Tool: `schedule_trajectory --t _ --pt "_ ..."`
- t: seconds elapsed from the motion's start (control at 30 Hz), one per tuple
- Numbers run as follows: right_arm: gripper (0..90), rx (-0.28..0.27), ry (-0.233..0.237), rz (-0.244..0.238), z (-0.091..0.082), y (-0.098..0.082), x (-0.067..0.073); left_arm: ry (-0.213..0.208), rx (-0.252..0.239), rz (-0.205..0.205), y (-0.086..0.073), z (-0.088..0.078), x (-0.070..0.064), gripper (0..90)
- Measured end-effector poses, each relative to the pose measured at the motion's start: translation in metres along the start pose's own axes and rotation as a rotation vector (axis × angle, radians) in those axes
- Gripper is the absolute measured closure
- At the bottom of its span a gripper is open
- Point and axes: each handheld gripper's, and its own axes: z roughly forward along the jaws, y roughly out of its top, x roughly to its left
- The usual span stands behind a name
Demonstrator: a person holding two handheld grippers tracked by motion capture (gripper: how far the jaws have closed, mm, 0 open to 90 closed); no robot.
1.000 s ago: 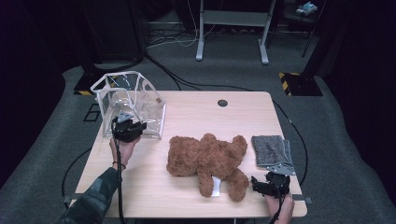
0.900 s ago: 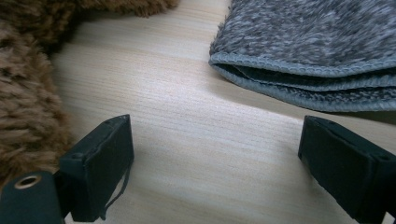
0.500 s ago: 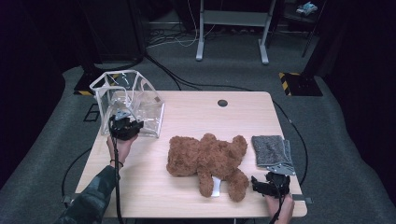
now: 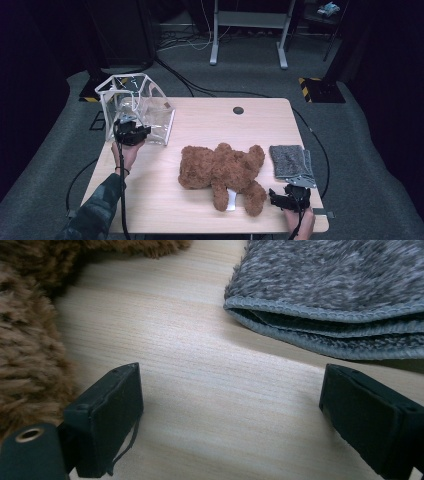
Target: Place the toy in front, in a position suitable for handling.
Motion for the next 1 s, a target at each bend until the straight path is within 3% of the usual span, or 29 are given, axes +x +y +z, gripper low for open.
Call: schedule_trajectory --t 0.27,0.4,0.5,1.0 --pt "9.6 0.000 0.001 -0.001 0.000 0.000 0.000 -0.013 0.027 -0.027 0.006 0.005 0.005 72.6" --pt "9.6 -0.001 0.001 0.000 0.000 0.000 0.000 -0.014 0.042 -0.012 0.007 0.008 0.007 72.6" --pt "9.6 0.000 0.001 0.000 0.000 0.000 0.000 -0.025 0.059 -0.027 0.009 0.011 0.011 72.5" --pt "9.6 -0.001 0.002 0.000 0.000 0.000 0.000 -0.024 0.069 -0.028 0.015 0.019 0.021 72.5"
